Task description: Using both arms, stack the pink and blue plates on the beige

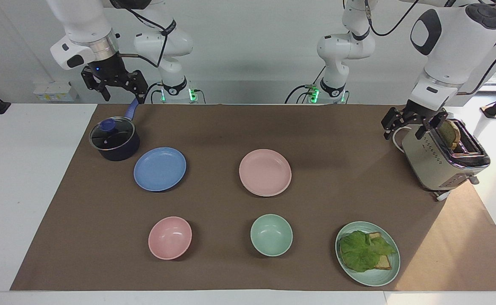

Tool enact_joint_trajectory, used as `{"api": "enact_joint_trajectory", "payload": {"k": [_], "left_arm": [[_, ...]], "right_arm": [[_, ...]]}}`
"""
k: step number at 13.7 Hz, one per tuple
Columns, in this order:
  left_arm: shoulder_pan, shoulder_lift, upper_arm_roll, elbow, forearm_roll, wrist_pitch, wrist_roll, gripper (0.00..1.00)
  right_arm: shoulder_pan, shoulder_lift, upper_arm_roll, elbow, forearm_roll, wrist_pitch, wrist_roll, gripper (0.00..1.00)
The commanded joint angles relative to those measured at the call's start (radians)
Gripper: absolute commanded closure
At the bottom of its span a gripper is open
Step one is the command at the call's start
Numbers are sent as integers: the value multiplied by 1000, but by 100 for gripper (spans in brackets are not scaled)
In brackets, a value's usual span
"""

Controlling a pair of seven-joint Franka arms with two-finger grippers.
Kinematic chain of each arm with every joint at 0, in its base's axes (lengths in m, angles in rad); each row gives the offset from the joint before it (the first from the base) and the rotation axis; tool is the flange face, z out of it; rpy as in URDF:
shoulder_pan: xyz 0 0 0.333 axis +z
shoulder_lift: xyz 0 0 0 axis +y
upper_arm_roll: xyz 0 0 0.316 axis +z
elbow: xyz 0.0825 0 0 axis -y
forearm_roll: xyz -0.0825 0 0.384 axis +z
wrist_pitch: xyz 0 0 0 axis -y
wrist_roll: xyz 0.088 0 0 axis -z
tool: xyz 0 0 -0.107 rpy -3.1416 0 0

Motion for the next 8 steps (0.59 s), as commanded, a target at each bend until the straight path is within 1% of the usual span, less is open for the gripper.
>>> {"api": "enact_joint_trajectory", "payload": {"k": [1, 4, 5, 8], "left_arm": [[6, -8, 1, 16, 18, -32, 42, 0], [9, -8, 1, 16, 15, -25, 38, 0], [9, -10, 1, 15, 15, -25, 41, 0], [14, -10, 1, 15, 15, -32, 41, 0]], "right_arm": [[-35, -42, -5, -107, 19, 111, 7, 0], [-44, -40, -7, -210, 19, 224, -13, 0], [-52, -34, -7, -248, 19, 243, -14, 0], [-79, -26, -7, -376, 18, 376, -69, 0]]}}
